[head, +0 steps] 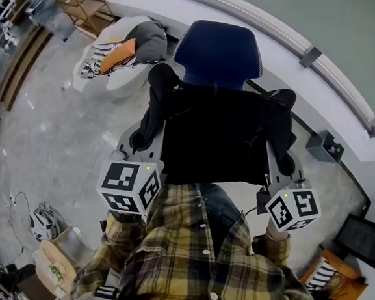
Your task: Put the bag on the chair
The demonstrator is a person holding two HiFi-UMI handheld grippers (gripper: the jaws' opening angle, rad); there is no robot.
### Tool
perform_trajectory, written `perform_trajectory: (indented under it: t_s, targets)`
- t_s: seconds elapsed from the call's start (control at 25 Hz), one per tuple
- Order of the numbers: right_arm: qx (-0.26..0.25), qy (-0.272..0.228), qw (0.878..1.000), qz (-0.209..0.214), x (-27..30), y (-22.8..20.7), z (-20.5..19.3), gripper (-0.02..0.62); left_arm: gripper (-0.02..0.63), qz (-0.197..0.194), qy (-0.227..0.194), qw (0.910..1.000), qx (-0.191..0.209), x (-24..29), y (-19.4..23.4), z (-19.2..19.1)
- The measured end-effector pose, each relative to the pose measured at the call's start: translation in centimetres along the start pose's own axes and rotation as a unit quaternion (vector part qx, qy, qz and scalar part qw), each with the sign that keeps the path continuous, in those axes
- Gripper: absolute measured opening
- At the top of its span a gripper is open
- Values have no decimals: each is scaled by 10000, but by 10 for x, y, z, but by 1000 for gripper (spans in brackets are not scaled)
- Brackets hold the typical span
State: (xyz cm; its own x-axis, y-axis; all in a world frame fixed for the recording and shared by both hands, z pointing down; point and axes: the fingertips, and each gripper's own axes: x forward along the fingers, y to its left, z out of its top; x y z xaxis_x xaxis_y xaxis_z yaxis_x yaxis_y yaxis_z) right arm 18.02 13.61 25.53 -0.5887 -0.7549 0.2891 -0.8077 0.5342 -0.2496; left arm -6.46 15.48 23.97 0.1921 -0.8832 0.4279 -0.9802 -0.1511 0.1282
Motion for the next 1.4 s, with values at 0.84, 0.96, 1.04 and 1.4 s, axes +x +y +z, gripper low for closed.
perform_trajectory:
  t_s: [0.84,0.96,1.04,1.4]
  targets:
    - [324,339,9978,-473,96,-44,13,28,32,-262,408,9988,13,120,46,29]
    - [297,353,9974,-553,128,-49,26,28,32,-305,413,9987,65,146,64,45]
    - [213,364,9973,-600,149,-52,36,28,32,-332,394,9986,81,162,76,55]
    - [80,366,9966,-730,223,-54,65,28,32,-462,384,9981,160,218,124,90]
